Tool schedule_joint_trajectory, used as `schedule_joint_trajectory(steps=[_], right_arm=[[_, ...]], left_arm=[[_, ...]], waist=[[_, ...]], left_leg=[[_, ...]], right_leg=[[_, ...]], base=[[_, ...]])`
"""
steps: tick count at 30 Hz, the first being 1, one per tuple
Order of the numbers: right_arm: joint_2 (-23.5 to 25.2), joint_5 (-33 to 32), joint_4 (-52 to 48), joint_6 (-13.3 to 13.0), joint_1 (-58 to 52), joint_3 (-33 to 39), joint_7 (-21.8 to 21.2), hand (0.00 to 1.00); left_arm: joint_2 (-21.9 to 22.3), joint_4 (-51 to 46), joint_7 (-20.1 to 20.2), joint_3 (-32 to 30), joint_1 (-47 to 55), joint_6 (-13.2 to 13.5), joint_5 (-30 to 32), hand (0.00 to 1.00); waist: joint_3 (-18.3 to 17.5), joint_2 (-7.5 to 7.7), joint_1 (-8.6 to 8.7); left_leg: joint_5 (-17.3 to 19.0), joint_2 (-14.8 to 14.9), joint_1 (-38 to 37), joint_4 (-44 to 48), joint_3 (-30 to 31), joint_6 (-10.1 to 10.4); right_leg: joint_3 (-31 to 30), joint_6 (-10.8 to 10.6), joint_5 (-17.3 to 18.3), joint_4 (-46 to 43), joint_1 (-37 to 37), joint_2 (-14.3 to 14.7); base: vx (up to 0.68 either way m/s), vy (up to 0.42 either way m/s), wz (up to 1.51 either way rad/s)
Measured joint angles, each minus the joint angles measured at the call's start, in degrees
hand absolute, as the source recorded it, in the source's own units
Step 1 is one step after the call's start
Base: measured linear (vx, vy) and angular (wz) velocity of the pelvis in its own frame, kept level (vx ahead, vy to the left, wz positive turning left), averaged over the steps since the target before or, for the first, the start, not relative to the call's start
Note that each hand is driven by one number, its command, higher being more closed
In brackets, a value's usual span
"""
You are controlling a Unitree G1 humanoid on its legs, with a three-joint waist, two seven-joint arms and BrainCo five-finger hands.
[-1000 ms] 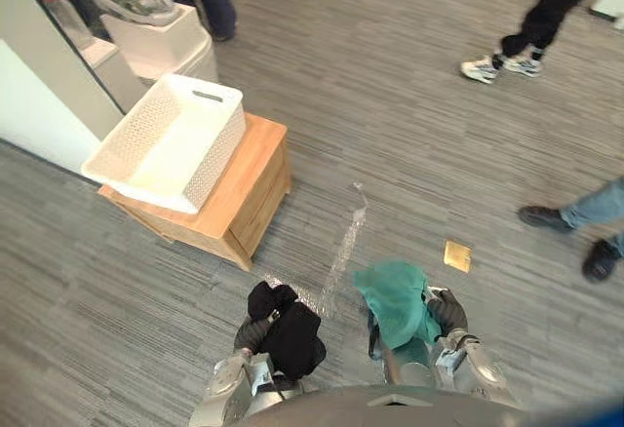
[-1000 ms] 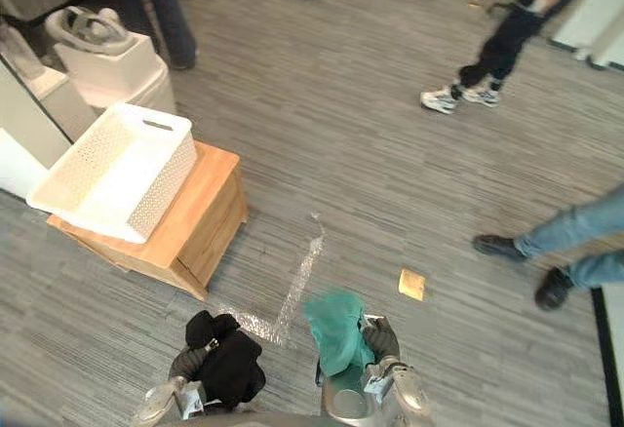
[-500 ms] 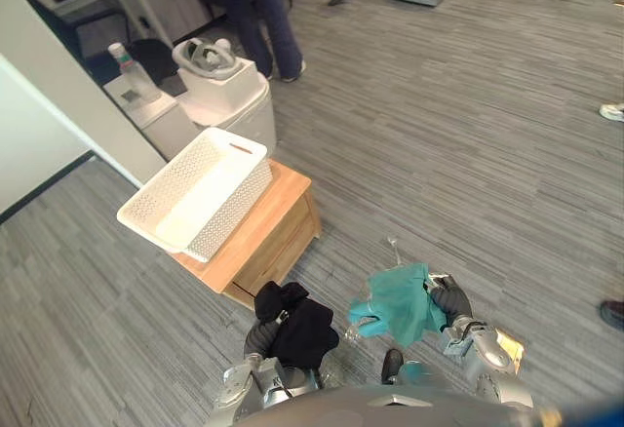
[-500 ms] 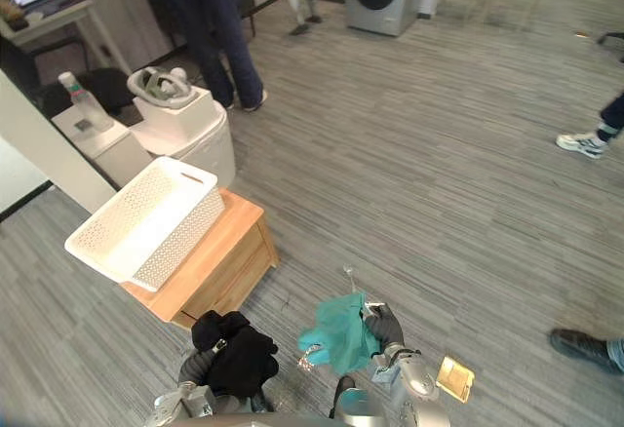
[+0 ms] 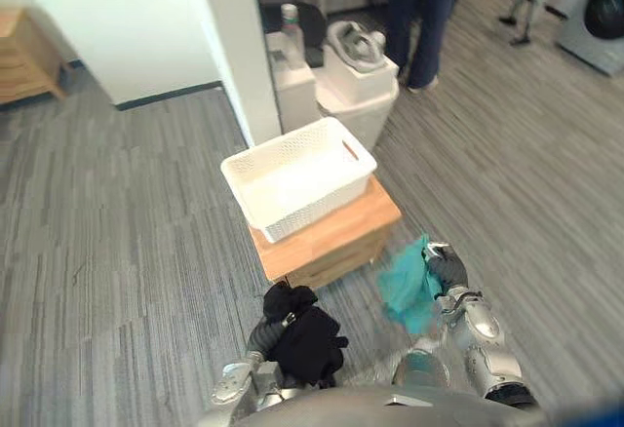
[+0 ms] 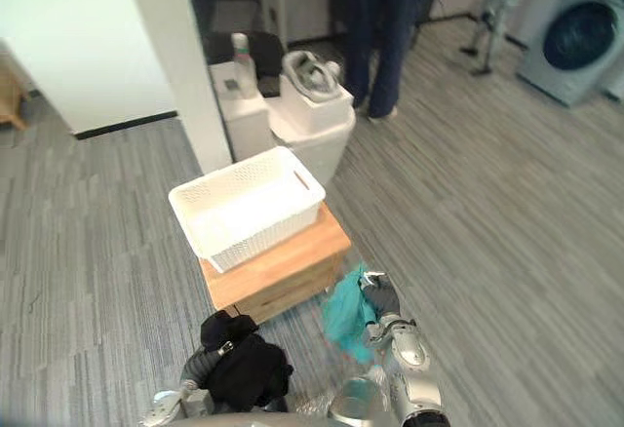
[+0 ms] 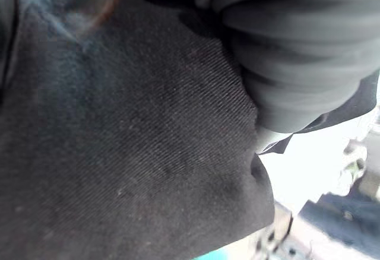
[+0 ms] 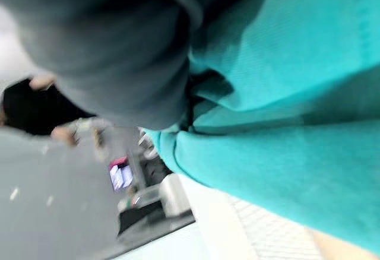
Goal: Tidy the bed and pick cloth on bed and put in laundry
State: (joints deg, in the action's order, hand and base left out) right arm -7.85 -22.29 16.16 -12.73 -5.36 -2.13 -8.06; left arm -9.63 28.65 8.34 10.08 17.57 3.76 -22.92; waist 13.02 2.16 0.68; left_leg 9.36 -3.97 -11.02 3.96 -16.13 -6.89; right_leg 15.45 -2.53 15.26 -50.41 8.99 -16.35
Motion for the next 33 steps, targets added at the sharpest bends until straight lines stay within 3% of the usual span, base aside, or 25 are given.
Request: schedule_joint_trajectory(steps=[1,3,5,6,7,9,10,15,17,19,27,33], right_arm=[[-0.01,0.00,-4.98,-0.22,-0.04,1.28,-0.01,1.00],[-0.20,0.00,-12.21,-0.23,0.11,2.89,-0.02,1.00],[-0.29,-0.01,-15.76,-0.25,1.60,4.48,0.21,1.00],[-1.30,-0.12,-15.60,-0.14,3.52,6.00,0.48,1.00],[-3.05,-0.19,-15.03,0.06,6.02,6.90,0.98,1.00],[-5.71,-0.14,-15.09,0.83,10.14,7.32,1.37,1.00],[-6.87,-0.15,-15.12,1.66,12.06,7.92,1.35,1.00],[-8.95,-0.14,-18.49,3.18,19.67,8.60,0.12,1.00],[-8.98,-0.08,-20.28,4.46,22.73,8.28,-1.03,1.00],[-9.05,0.11,-21.12,6.14,25.48,7.78,-1.32,1.00],[-13.31,1.14,-22.93,13.85,33.98,5.42,-1.31,1.00],[-13.33,0.95,-22.93,15.18,34.01,2.76,-1.79,1.00]], left_arm=[[-0.71,0.28,0.01,0.96,-0.01,-0.13,0.01,1.00],[-1.47,1.09,0.04,2.36,-0.18,-0.05,-0.03,1.00],[-2.50,2.00,0.04,3.49,-0.30,0.23,-0.07,1.00],[-2.48,3.24,-0.04,3.70,-0.86,0.20,-0.09,1.00],[-1.80,3.39,0.07,4.94,-1.49,0.72,-0.09,1.00],[-1.09,3.68,0.44,6.16,-2.23,1.50,0.05,1.00],[-0.75,3.75,0.45,6.14,-2.63,1.64,0.06,1.00],[-1.07,4.06,1.19,5.61,-3.08,2.06,-0.22,1.00],[-2.23,4.37,1.41,5.62,-3.29,1.99,-0.37,1.00],[-2.45,4.42,1.87,5.55,-4.00,1.46,-1.16,1.00],[-1.47,6.39,4.45,5.84,-6.19,-0.73,-1.14,1.00],[-1.89,9.34,4.22,5.77,-6.84,-2.22,-1.14,1.00]], waist=[[-0.06,-0.81,0.93],[-1.10,-0.68,1.98],[-2.22,0.51,2.72],[-2.71,0.86,3.41],[-2.88,-1.02,2.62],[-2.93,-2.96,3.06],[-2.97,-3.22,3.05],[-3.50,-2.95,2.69],[-3.98,-1.89,2.23],[-4.00,-1.85,1.62],[-4.40,-2.19,1.89],[-5.68,-1.73,1.69]], left_leg=[[0.34,0.84,-0.02,-0.06,2.10,0.63],[0.94,1.22,-0.17,-0.48,5.96,1.82],[1.75,1.11,-0.49,0.13,8.95,3.60],[2.83,2.12,-0.48,1.34,9.55,5.35],[2.51,3.91,0.10,1.43,7.76,7.43],[1.77,5.40,-0.25,-0.04,5.58,8.82],[0.79,5.88,-1.03,-0.98,5.18,10.12],[-0.59,6.10,-1.52,-0.28,2.59,10.00],[-0.05,5.79,2.23,4.58,2.69,10.07],[0.49,6.34,3.72,7.40,2.60,10.19],[0.53,8.93,1.01,1.06,2.07,10.25],[1.31,9.49,1.78,-0.73,-0.17,9.86]], right_leg=[[-3.42,-0.96,0.10,8.15,1.73,3.22],[-8.98,-2.94,-2.48,22.65,2.57,7.15],[-14.11,-2.62,-9.60,35.70,1.95,9.07],[-14.85,-2.71,-17.43,39.35,-0.39,10.13],[-14.90,-1.94,-18.46,40.65,-0.81,11.37],[-13.89,-0.84,-17.79,41.17,-1.17,12.22],[-13.20,-0.35,-17.47,42.07,-2.39,12.46],[-13.76,-0.46,-17.56,46.76,-6.45,12.71],[-15.24,-0.82,-18.06,49.12,-6.43,12.30],[-15.86,-0.19,-19.09,50.71,-6.91,12.34],[-15.18,1.28,-20.29,52.43,-7.94,15.35],[-15.54,1.56,-22.71,55.85,-7.71,15.92]], base=[[0.27,-0.150,0.94],[0.37,-0.233,1.14],[0.38,-0.273,1.07],[0.37,-0.265,0.67],[0.34,-0.235,0.56],[0.27,-0.144,0.31],[0.24,-0.128,0.33],[0.10,-0.047,0.11],[0.00,-0.012,0.02],[0.00,-0.037,0.02],[-0.04,-0.046,0.08],[-0.10,-0.020,-0.06]])
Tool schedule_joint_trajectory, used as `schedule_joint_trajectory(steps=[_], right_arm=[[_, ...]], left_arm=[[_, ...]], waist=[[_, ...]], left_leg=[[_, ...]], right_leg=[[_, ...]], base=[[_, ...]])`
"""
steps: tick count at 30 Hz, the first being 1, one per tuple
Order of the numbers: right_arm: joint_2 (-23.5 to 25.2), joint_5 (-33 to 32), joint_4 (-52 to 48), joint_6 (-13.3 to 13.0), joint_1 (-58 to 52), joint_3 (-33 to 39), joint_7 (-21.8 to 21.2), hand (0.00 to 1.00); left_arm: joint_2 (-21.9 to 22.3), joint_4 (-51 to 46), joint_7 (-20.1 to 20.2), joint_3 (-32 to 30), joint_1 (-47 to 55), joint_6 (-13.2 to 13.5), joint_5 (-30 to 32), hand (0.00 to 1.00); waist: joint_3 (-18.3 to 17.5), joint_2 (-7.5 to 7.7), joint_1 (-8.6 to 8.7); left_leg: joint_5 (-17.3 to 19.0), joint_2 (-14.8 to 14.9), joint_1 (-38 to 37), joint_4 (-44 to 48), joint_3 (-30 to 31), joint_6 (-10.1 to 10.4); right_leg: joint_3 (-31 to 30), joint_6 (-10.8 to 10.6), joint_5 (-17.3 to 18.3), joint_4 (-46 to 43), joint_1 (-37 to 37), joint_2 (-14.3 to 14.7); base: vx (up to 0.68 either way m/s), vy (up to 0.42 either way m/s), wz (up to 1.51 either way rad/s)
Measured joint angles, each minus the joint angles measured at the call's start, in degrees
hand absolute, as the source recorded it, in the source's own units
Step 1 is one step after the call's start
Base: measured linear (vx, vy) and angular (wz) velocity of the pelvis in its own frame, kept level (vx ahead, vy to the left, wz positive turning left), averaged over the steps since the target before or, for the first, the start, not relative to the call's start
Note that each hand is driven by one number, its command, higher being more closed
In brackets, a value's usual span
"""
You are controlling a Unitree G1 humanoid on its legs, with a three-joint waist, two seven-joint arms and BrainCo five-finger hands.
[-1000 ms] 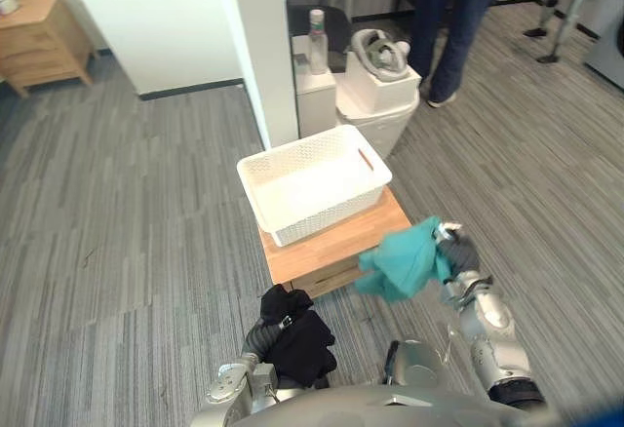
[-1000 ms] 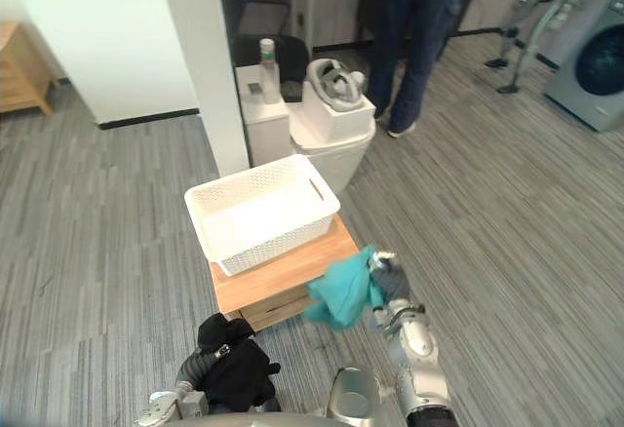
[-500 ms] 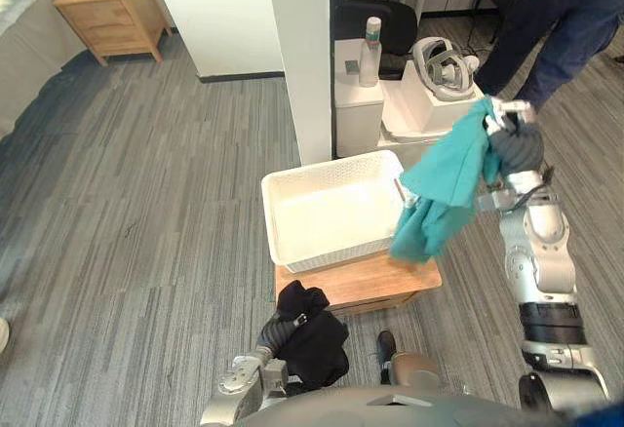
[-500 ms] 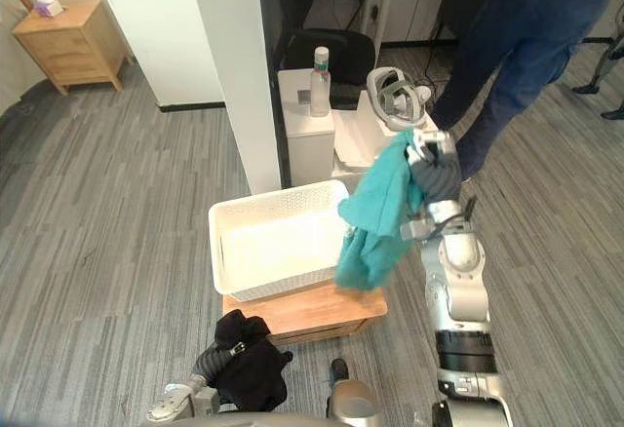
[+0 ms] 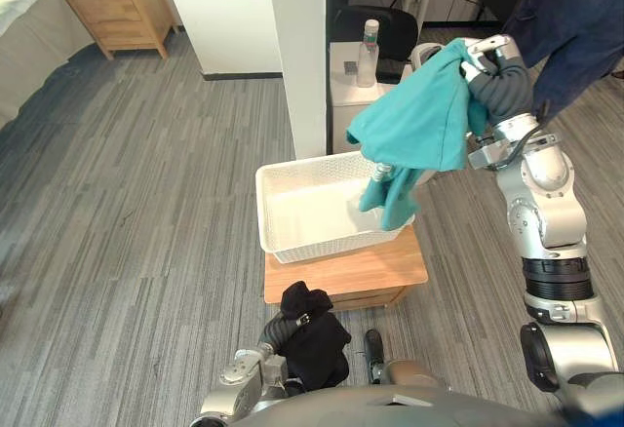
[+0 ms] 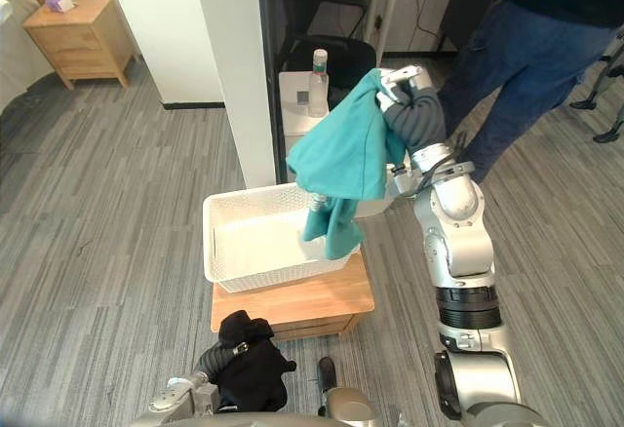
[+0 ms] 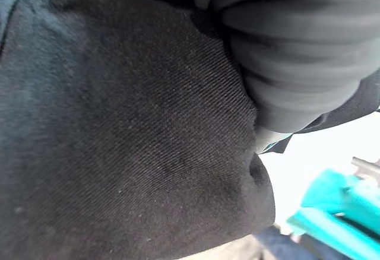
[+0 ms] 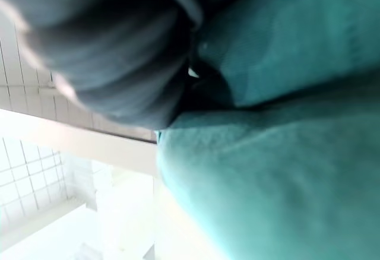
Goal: Tidy the bed and pick cloth on bed and put in laundry
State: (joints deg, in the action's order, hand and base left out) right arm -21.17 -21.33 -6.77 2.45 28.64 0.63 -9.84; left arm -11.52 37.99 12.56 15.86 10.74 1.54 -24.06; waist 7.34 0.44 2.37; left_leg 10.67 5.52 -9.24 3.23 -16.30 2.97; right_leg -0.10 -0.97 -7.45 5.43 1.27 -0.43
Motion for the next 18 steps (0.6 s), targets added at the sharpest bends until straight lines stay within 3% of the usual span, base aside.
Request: schedule_joint_trajectory(steps=[10,14,18], right_arm=[[2.83,0.54,5.40,1.80,0.31,-7.40,-0.03,1.00],[5.55,4.37,9.38,3.50,0.13,-12.60,0.30,1.00],[7.07,6.97,10.60,3.51,0.19,-13.23,1.28,1.00]], left_arm=[[0.11,1.55,-0.02,-0.02,0.05,-2.23,0.19,1.00],[-0.01,1.29,-0.42,0.65,0.18,-4.04,0.49,1.00],[-0.17,-1.29,-0.83,1.98,0.62,-5.04,0.42,1.00]], waist=[[-0.47,-0.46,-0.40],[-0.55,-0.59,-1.22],[-0.43,-0.90,-2.14]], left_leg=[[-1.02,0.33,0.30,-0.28,0.17,0.46],[-1.17,0.03,1.23,-0.01,1.08,0.36],[-1.99,-0.77,4.24,-0.07,1.67,0.22]], right_leg=[[1.59,-0.10,-0.93,0.03,0.21,0.06],[2.62,-0.22,-1.03,0.06,0.57,-0.54],[3.60,-0.63,-1.58,0.08,3.00,-1.63]], base=[[-0.02,-0.011,0.02],[-0.02,0.026,0.11],[-0.03,0.021,0.15]])
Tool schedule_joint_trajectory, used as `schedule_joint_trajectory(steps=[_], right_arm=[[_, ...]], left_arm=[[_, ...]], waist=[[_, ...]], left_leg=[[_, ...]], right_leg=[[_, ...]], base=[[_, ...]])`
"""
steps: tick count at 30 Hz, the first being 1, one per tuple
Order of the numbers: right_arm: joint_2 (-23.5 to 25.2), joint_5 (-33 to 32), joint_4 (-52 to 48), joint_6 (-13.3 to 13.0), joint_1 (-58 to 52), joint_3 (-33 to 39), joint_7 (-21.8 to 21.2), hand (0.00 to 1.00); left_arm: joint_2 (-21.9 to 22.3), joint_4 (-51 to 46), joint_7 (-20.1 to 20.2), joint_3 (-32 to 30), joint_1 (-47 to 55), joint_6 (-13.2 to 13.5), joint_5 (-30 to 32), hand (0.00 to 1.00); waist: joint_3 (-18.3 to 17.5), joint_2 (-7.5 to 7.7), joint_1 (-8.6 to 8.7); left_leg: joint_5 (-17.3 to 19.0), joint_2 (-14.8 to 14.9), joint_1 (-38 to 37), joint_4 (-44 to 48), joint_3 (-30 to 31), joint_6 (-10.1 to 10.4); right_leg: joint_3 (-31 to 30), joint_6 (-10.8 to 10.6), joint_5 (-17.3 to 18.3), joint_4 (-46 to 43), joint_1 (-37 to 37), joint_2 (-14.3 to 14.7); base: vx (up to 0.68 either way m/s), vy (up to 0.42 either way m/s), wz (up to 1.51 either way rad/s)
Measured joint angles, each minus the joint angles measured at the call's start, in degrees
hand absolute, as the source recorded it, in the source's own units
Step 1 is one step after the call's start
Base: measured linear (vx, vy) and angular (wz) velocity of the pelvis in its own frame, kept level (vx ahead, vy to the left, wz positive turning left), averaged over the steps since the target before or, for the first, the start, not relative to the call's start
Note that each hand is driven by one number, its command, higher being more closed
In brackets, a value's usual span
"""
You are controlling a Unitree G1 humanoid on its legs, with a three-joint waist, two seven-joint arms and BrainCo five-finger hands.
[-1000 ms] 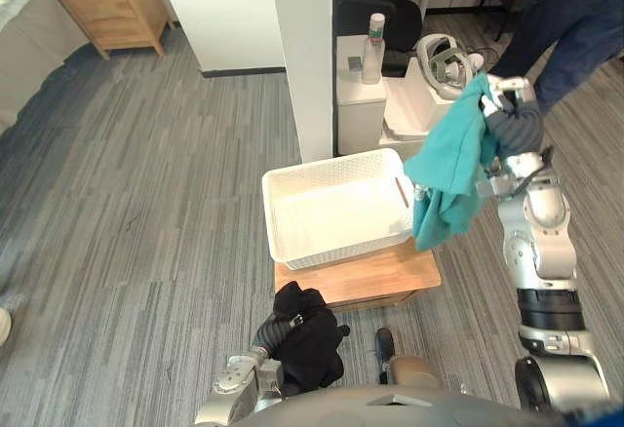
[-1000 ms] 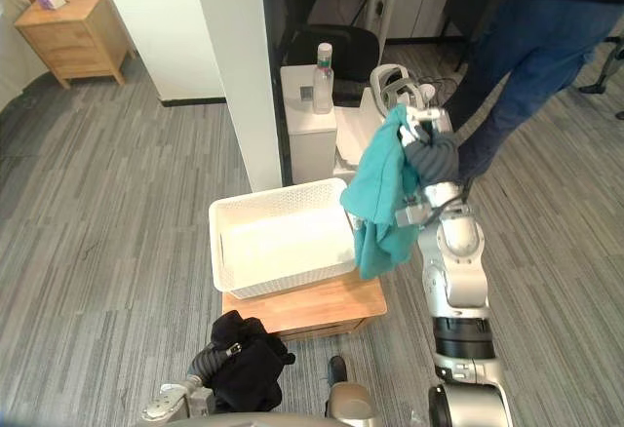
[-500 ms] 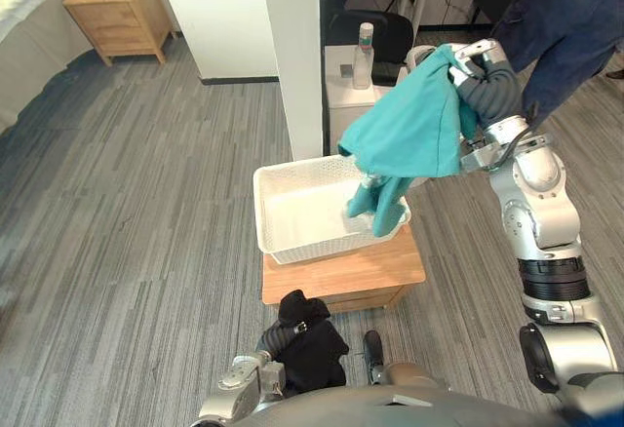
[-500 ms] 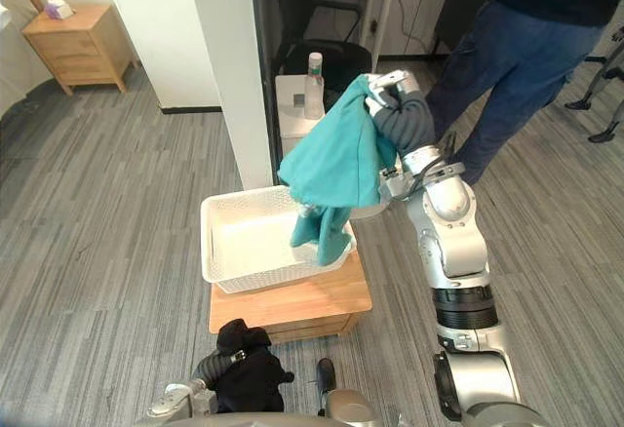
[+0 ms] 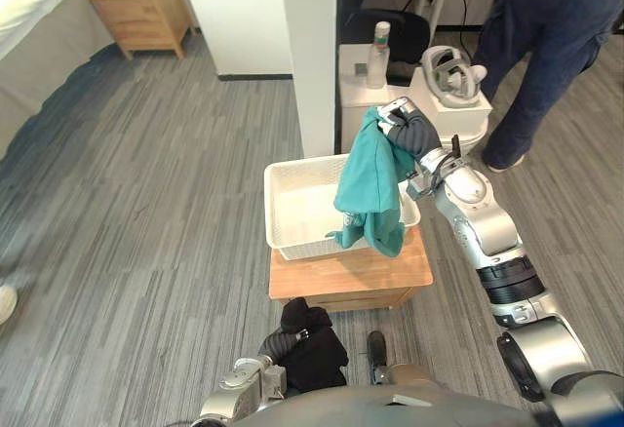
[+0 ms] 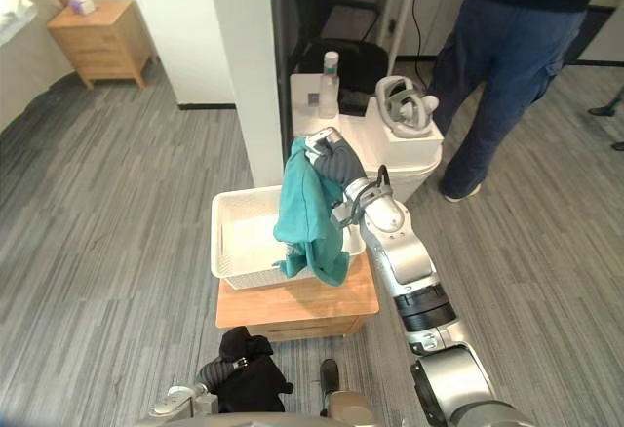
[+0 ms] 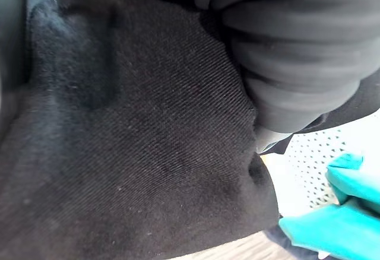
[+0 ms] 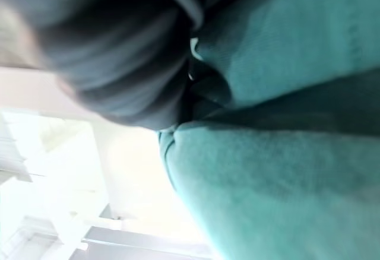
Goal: Tidy the bed and pick cloth on bed and put in laundry
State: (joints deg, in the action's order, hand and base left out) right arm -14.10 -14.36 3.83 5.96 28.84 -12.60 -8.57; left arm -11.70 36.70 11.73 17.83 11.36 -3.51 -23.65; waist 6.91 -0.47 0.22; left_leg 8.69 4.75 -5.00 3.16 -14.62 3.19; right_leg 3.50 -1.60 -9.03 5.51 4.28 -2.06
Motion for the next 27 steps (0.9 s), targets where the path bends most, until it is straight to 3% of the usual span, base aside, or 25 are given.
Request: schedule_joint_trajectory(steps=[5,9,11,16,18,21,22,27], right_arm=[[0.56,1.84,0.37,1.26,2.48,-1.76,2.45,1.00],[0.65,3.53,0.70,1.73,7.33,-4.06,3.11,1.00],[1.37,8.07,2.49,2.27,11.04,-6.85,3.35,1.00],[2.69,13.93,6.29,3.88,14.92,-9.84,5.23,1.00],[2.76,15.83,8.68,4.83,16.02,-10.54,6.84,1.00],[2.31,15.83,14.37,6.21,19.41,-9.86,9.95,1.00],[2.13,15.82,16.85,6.47,21.28,-8.88,11.02,0.00],[-0.42,15.80,28.08,7.53,28.42,-5.54,13.70,0.00]], left_arm=[[0.36,-2.30,-0.88,0.32,0.67,-0.09,-0.88,1.00],[0.53,-4.32,-0.89,0.50,-0.78,0.40,-2.78,1.00],[1.01,-5.39,-1.43,0.70,-3.67,0.43,-2.89,1.00],[2.40,-8.69,-3.36,2.18,-5.98,1.31,-4.45,1.00],[2.83,-8.97,-3.39,3.07,-6.05,1.64,-4.44,1.00],[3.42,-8.89,-3.43,4.03,-7.27,1.63,-4.43,1.00],[3.47,-8.90,-3.40,4.38,-7.82,1.63,-4.43,1.00],[3.58,-8.93,-3.27,4.76,-9.35,1.69,-4.39,1.00]], waist=[[2.38,-2.34,-0.62],[7.62,-3.70,-0.61],[12.24,-4.11,-0.49],[19.06,-4.74,-1.35],[19.54,-5.17,-1.34],[20.00,-5.88,-2.96],[20.20,-6.30,-3.16],[20.96,-7.89,-4.59]], left_leg=[[-0.42,-0.72,1.95,0.25,0.26,-0.33],[-0.51,-1.22,4.35,1.36,0.19,-0.26],[-1.52,-1.48,6.93,1.51,0.65,-0.24],[-3.50,-1.46,10.41,1.94,1.57,-0.39],[-3.88,-1.73,12.15,2.04,2.68,-0.46],[-4.14,-2.18,13.20,2.07,2.95,-0.75],[-4.18,-2.39,13.85,2.22,3.22,-0.81],[-4.33,-3.08,16.03,3.27,4.13,-1.15]], right_leg=[[0.60,-0.52,-0.52,-0.01,1.48,-1.05],[0.85,-0.61,-1.40,-0.01,3.28,-1.81],[1.85,-0.62,-2.13,-0.03,5.31,-2.41],[3.90,-0.48,-2.90,-0.06,7.95,-3.08],[5.21,-0.50,-2.92,-0.06,8.96,-3.52],[5.74,-0.68,-3.07,-0.06,9.71,-4.12],[6.03,-0.72,-3.15,-0.06,9.81,-4.38],[6.68,-1.04,-3.69,-0.07,11.40,-5.16]], base=[[-0.03,0.026,0.11],[-0.06,0.025,0.06],[-0.08,-0.006,0.23],[-0.03,-0.017,0.27],[0.03,0.010,0.31],[0.03,0.040,0.16],[0.00,0.041,0.12],[0.02,0.039,0.13]])
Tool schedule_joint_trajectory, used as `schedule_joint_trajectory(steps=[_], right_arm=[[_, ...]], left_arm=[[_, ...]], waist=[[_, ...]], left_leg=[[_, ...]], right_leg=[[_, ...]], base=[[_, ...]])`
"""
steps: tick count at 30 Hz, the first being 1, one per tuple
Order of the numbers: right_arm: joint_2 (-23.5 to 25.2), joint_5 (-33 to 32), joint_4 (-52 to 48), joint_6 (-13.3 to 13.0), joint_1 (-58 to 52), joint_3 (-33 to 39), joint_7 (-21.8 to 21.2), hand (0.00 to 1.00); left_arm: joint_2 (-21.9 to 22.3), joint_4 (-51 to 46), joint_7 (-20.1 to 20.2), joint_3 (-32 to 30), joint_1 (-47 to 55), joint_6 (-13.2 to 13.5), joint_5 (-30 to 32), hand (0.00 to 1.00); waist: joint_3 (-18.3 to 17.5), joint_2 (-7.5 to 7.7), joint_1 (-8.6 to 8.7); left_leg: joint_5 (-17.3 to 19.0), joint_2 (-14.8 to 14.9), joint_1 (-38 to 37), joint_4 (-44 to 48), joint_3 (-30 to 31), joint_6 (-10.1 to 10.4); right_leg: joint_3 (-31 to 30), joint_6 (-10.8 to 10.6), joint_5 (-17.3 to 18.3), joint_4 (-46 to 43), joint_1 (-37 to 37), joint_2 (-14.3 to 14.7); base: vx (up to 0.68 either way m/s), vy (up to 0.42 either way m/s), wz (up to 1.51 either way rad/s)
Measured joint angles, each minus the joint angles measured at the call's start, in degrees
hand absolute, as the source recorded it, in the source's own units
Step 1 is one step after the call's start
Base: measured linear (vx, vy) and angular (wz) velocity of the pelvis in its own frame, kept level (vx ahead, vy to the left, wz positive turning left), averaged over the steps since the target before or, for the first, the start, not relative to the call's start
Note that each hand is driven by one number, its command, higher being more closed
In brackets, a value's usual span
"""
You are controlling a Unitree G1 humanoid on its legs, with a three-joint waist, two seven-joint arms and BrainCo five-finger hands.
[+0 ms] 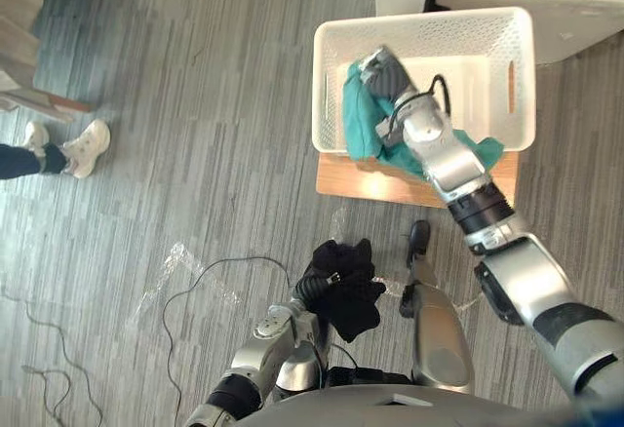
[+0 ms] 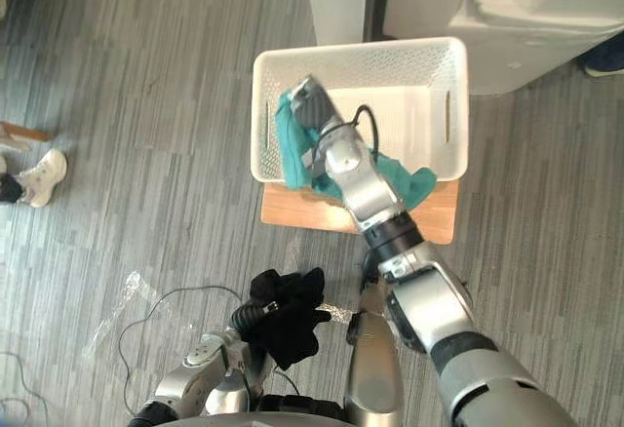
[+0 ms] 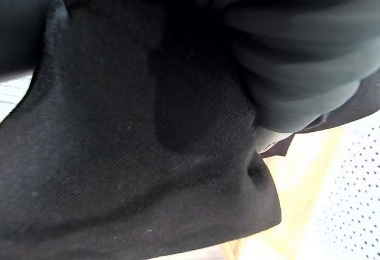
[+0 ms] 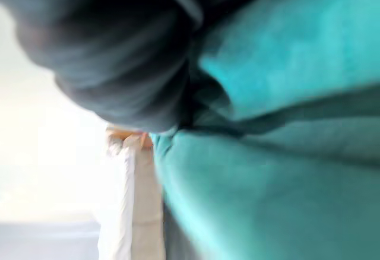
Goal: Tidy the bed and pick cloth on bed and put in laundry
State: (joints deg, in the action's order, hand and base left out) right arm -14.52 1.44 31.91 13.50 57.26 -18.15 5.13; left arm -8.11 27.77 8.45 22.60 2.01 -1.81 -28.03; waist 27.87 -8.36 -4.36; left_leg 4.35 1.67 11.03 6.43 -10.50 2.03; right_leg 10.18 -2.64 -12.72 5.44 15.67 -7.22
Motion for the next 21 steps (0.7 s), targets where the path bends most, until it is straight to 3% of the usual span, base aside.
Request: schedule_joint_trajectory(steps=[3,7,13,16,21], right_arm=[[-1.42,-0.02,5.38,0.08,0.88,-0.02,-0.11,0.00],[-2.92,-1.47,5.42,-1.00,1.60,2.37,0.23,0.00],[-4.70,-1.26,-1.62,-1.92,1.76,4.19,-0.48,0.00],[-5.07,0.69,-4.92,-1.90,1.05,4.67,-1.82,0.00],[-6.30,2.37,-11.13,-1.26,-8.90,5.63,-4.77,0.00]], left_arm=[[-0.04,0.04,0.21,0.08,-0.04,0.87,0.11,1.00],[-0.05,-0.02,0.39,-0.05,-0.03,1.09,0.11,1.00],[-0.63,-3.76,0.99,-0.88,1.89,0.87,0.58,1.00],[-1.29,-3.95,1.21,-1.71,2.38,0.08,0.71,1.00],[-1.35,-0.04,1.02,-4.27,5.52,-0.42,2.91,1.00]], waist=[[0.03,-0.10,-0.17],[0.05,-0.12,0.11],[0.00,-0.04,0.49],[-0.83,0.77,0.92],[-8.33,4.22,1.06]], left_leg=[[0.00,-0.01,-0.03,0.12,-0.03,0.00],[0.09,0.12,-0.77,0.61,-0.24,-0.12],[1.78,0.96,-5.05,1.32,-2.69,-0.41],[2.64,1.94,-7.20,1.66,-4.07,0.04],[3.15,3.96,-11.44,-0.63,-6.13,1.10]], right_leg=[[0.09,0.00,-0.01,0.00,-0.06,-0.01],[0.01,0.01,-0.02,0.00,-1.09,0.08],[-2.02,0.27,0.26,0.03,-4.55,1.00],[-3.24,0.27,1.27,0.04,-6.14,2.10],[-4.51,1.09,2.35,0.05,-8.24,4.59]], base=[[0.01,0.001,0.00],[0.02,0.001,-0.02],[0.00,0.001,-0.22],[0.04,-0.029,-0.28],[0.12,-0.044,-0.22]])
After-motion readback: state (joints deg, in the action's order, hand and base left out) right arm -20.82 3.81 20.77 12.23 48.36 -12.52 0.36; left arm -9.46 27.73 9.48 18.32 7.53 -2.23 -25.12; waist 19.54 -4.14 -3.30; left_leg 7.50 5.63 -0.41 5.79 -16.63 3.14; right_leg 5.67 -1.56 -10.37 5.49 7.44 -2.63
